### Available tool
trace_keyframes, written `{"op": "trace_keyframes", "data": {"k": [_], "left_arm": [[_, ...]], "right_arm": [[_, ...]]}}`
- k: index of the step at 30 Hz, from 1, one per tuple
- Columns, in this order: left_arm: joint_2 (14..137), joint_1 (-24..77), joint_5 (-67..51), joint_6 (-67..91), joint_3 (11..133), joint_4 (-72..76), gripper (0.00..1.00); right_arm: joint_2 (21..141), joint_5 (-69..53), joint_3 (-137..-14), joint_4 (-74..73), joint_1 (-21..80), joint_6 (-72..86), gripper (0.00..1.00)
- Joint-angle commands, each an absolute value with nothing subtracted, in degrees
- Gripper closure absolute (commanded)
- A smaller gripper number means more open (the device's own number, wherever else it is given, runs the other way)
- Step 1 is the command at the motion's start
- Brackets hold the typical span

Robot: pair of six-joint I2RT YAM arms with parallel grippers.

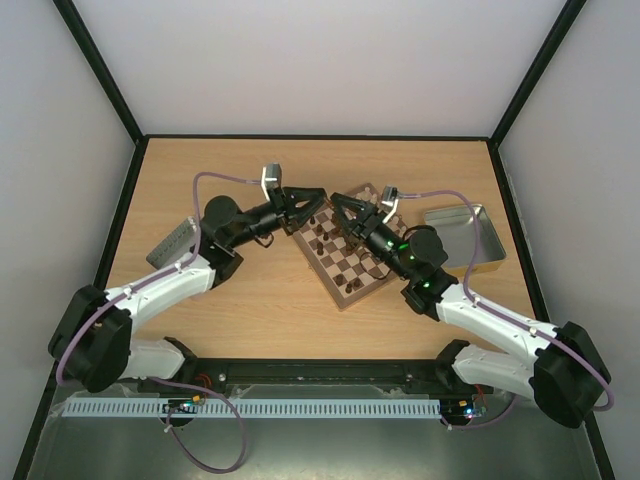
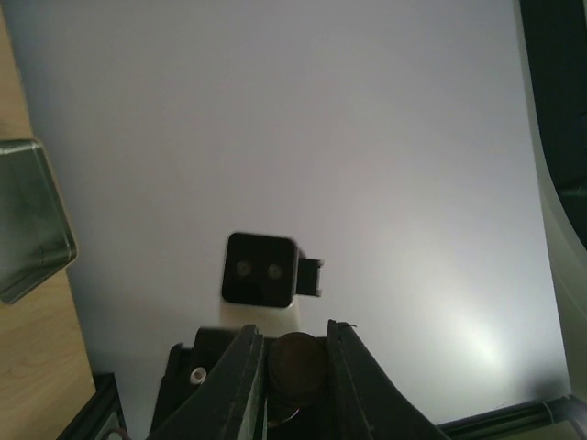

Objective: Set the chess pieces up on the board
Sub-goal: Place the chess piece on the chessboard.

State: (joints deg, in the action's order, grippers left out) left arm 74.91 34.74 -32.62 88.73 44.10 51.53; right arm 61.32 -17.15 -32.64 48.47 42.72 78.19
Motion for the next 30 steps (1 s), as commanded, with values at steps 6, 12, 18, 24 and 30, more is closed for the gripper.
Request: {"op": "trace_keyframes", "data": {"k": [6, 12, 18, 24, 30], "left_arm": [[77.3, 35.0, -34.5, 90.9, 42.2, 57.5, 0.90], [79.1, 34.9, -34.4, 92.3, 42.5, 59.4, 0.90], [79.4, 34.9, -33.7, 93.2, 43.5, 59.0, 0.91], [79.5, 34.9, -33.1, 93.5, 43.8, 58.7, 0.91], [79.8, 35.0, -33.2, 93.1, 42.7, 58.6, 0.90]], "right_arm": [[60.4, -14.5, -35.0, 46.7, 42.8, 77.7, 0.76], [59.0, -14.6, -35.0, 42.4, 42.8, 77.0, 0.69], [58.2, -14.7, -34.7, 38.7, 42.9, 75.7, 0.66], [59.3, -15.3, -36.9, 36.6, 42.9, 74.0, 0.79], [59.1, -13.3, -40.3, 31.1, 42.8, 71.1, 0.93]]}}
